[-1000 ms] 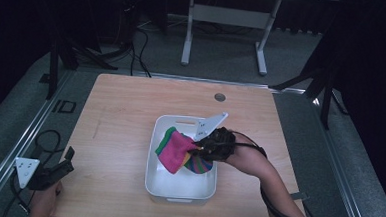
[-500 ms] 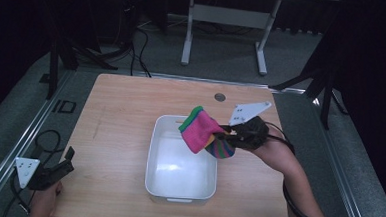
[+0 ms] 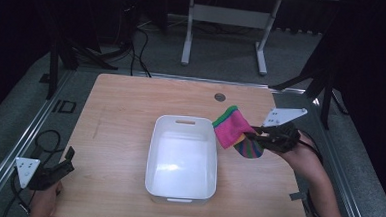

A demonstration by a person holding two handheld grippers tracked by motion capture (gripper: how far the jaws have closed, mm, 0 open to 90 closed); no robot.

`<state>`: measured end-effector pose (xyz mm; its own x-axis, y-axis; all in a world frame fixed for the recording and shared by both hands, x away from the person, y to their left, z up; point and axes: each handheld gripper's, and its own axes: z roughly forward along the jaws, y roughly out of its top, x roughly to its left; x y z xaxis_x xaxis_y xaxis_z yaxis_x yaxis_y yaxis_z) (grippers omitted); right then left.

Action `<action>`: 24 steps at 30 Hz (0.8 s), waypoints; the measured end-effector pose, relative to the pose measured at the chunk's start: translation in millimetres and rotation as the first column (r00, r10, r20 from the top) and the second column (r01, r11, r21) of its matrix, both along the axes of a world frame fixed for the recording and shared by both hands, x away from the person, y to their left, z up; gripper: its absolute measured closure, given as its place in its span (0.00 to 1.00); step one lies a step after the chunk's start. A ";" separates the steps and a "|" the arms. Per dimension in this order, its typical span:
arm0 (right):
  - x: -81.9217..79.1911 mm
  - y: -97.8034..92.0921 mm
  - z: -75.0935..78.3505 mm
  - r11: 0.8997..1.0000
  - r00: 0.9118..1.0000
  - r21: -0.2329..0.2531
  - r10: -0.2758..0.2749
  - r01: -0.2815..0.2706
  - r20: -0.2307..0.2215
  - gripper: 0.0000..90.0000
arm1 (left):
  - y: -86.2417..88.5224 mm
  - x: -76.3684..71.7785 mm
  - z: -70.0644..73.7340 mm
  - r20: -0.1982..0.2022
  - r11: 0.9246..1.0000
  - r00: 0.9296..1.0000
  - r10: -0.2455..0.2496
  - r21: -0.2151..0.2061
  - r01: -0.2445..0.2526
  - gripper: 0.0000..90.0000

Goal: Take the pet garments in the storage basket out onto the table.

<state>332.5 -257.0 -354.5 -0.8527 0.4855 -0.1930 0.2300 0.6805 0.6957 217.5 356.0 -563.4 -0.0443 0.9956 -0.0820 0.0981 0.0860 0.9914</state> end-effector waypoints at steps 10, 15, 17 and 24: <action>5.7 -24.7 -21.8 0.998 0.998 0.011 -0.067 0.068 -0.018 0.85 | -0.2 0.0 0.0 0.000 1.000 1.000 0.001 0.001 -0.001 0.02; 12.3 -27.1 -39.9 0.996 0.996 0.021 -0.084 0.085 -0.040 0.85 | 0.1 0.0 0.0 0.001 1.000 1.000 -0.001 -0.002 0.001 0.02; 15.3 -28.0 -48.8 0.995 0.994 0.022 -0.091 0.093 -0.053 0.85 | 0.1 0.0 0.0 0.001 1.000 1.000 -0.002 -0.001 0.002 0.02; 26.7 -27.9 -84.8 0.993 0.988 0.014 -0.117 0.119 -0.097 0.85 | 0.1 0.0 0.0 0.001 1.000 1.000 -0.002 0.000 0.002 0.02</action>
<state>359.3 -284.9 -439.4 -0.8031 0.5869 -0.1029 0.3740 0.6309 0.6798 217.5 356.1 -563.5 -0.0420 0.9957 -0.0822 0.0978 0.0860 0.9915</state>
